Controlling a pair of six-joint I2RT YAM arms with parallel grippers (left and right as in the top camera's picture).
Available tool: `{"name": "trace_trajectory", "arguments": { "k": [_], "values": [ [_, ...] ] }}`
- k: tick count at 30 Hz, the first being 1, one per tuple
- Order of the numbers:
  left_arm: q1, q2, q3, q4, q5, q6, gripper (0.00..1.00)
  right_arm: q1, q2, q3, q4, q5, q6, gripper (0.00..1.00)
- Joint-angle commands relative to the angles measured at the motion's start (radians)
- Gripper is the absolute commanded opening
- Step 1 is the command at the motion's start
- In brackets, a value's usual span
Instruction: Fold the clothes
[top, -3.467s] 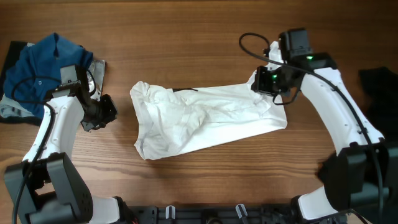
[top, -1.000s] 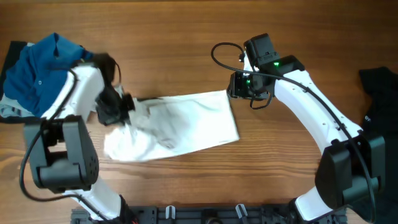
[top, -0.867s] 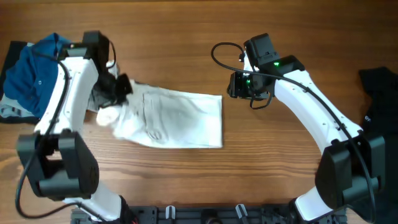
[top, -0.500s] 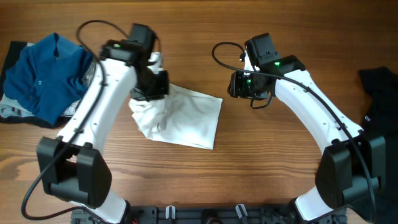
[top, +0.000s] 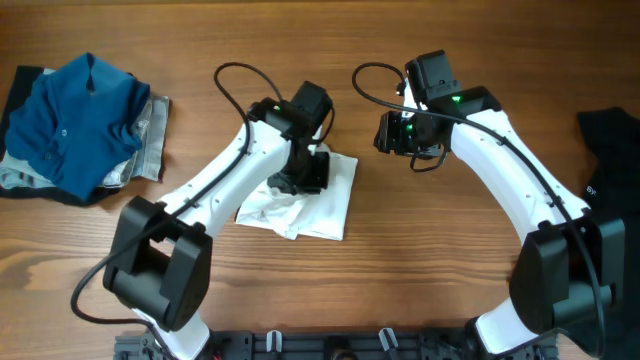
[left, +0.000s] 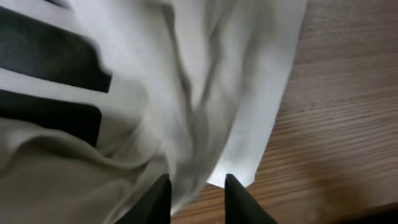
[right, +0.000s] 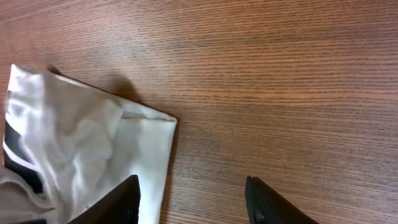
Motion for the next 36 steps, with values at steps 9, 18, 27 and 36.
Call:
{"name": "trace_trajectory", "arguments": {
  "k": [9,18,27,36],
  "values": [
    [0.125,-0.036,0.189,-0.237,-0.254,-0.017,0.36,-0.004,0.006,-0.001,-0.002,0.018,-0.018,0.55],
    [0.283,0.007,0.066,-0.091,-0.295,0.007,0.04,-0.004,0.006,-0.001,-0.003,0.018,-0.018,0.55],
    [0.203,0.006,-0.05,-0.068,0.343,0.107,0.04,-0.004,0.006,-0.001,-0.01,0.018,-0.018,0.55],
    [0.047,-0.088,-0.05,-0.171,0.243,0.154,0.04,-0.004,0.006,-0.001,-0.01,0.018,-0.018,0.55]
  ]
}}
